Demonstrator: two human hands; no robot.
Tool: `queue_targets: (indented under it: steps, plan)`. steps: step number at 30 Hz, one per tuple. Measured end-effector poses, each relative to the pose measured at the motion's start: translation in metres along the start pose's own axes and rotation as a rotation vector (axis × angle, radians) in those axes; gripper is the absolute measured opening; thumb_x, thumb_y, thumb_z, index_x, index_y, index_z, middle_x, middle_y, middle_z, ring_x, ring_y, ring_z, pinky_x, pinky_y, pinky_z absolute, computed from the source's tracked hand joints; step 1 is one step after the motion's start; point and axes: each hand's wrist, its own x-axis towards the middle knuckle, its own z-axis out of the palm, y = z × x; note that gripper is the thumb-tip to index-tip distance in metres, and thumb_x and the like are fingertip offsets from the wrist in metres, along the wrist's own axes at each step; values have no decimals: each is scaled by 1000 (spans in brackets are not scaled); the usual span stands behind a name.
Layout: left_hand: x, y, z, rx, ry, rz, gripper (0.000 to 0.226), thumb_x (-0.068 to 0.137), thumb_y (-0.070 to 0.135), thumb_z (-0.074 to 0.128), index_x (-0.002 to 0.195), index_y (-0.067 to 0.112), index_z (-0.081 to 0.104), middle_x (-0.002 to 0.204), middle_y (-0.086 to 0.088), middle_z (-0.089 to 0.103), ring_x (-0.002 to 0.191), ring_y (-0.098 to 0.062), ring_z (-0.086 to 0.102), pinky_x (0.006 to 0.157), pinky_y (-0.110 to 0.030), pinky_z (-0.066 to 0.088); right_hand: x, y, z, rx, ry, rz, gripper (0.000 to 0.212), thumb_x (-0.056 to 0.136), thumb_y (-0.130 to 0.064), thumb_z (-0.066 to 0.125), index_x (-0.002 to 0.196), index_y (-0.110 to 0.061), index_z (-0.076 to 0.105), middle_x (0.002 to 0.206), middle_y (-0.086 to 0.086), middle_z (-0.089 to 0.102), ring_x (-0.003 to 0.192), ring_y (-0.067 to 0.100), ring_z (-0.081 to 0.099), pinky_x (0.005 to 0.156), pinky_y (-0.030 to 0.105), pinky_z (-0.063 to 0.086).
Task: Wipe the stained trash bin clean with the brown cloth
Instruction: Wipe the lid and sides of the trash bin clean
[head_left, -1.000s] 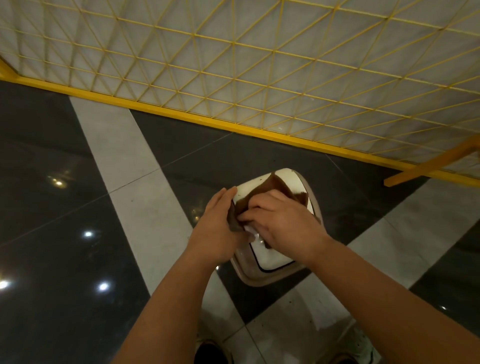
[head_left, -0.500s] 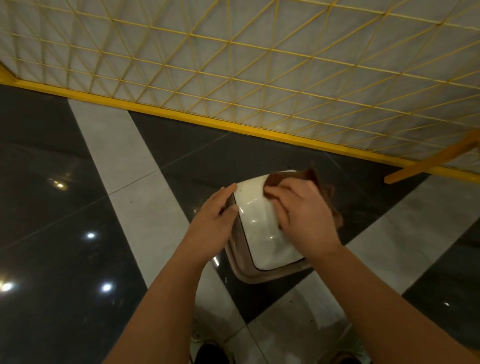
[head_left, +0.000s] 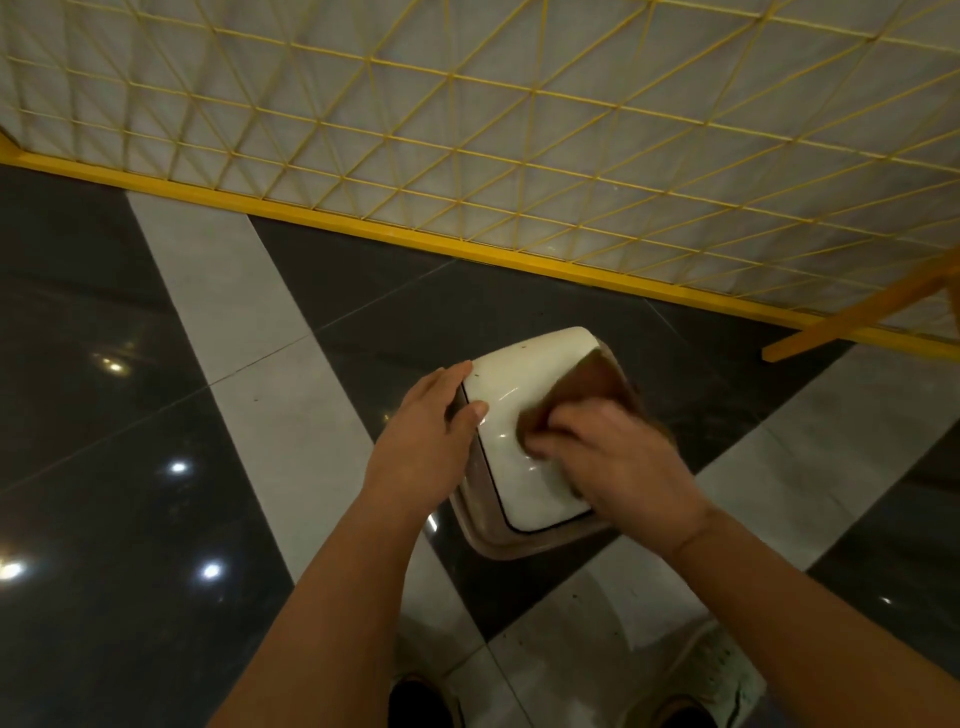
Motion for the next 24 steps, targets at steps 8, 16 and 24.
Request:
queue_targets:
  steps: [8,16,24]
  plan:
    - [1,-1,-1,11,3,-7,49,96,43,44,143,38,31,146,6,37,127,-18,43,105,-45,41,-25,-17,25,59,-132,-49,55,61,-16,83,112,-27,67,112,-4,62,101,14,60,87,32,54]
    - [1,1,8,-4,-19,29,51,95,43,44,144,38,30,145,5,38,128,-17,41,105,-40,38,-56,33,-6,-44,168,331,38,66,-2,80,101,-14,73,102,11,66,94,28,62,84,34,49]
    - [-2,12,15,-109,-50,-16,70,79,69,48,141,44,28,145,7,34,124,-14,41,103,-43,42,17,51,-30,208,451,588,25,91,-15,59,114,-21,68,112,-5,58,108,9,45,92,17,32]
